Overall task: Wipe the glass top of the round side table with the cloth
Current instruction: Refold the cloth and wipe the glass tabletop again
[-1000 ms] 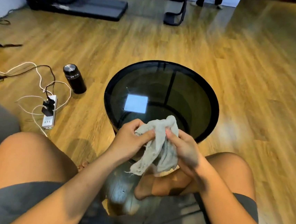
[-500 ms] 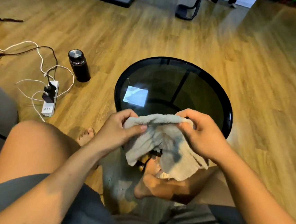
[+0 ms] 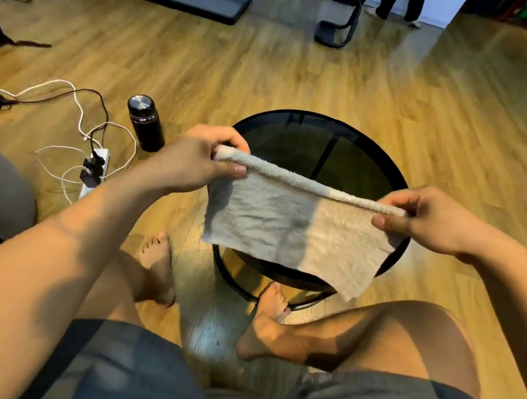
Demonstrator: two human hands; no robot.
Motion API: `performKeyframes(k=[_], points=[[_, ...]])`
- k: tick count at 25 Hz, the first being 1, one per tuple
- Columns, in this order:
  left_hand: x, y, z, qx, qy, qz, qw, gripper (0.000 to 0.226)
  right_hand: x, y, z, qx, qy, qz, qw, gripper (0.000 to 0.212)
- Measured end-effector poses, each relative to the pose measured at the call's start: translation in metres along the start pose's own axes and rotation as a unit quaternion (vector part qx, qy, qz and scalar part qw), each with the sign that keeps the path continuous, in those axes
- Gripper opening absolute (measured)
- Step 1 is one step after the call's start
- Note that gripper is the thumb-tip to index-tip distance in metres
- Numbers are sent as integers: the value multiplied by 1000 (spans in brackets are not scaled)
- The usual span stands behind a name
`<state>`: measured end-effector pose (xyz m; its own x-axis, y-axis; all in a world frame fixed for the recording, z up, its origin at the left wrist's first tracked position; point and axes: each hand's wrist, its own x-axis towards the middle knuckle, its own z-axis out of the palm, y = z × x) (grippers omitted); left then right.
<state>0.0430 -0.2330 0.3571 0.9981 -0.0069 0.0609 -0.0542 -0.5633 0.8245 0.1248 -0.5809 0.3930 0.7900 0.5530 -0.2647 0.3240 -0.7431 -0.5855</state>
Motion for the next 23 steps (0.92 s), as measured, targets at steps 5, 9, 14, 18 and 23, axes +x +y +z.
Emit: performKeyframes(k=[5, 9, 14, 18, 23], points=[[25, 14, -13, 51, 140, 43, 988, 27, 24, 26, -8, 38, 299, -39, 953, 19], [-12, -16, 45, 17, 177, -33, 983, 25, 27, 56, 58, 50, 347, 34, 936, 20], [-61, -73, 123, 55, 75, -268, 959, 23, 24, 88, 138, 22, 148, 239, 959, 24], [-61, -73, 126, -120, 125, -306, 936, 27, 25, 76, 140, 141, 248, 250, 925, 24], [-60, -64, 122, -348, 172, -361, 848, 14, 47, -10, 155, 134, 374, 51, 916, 36]])
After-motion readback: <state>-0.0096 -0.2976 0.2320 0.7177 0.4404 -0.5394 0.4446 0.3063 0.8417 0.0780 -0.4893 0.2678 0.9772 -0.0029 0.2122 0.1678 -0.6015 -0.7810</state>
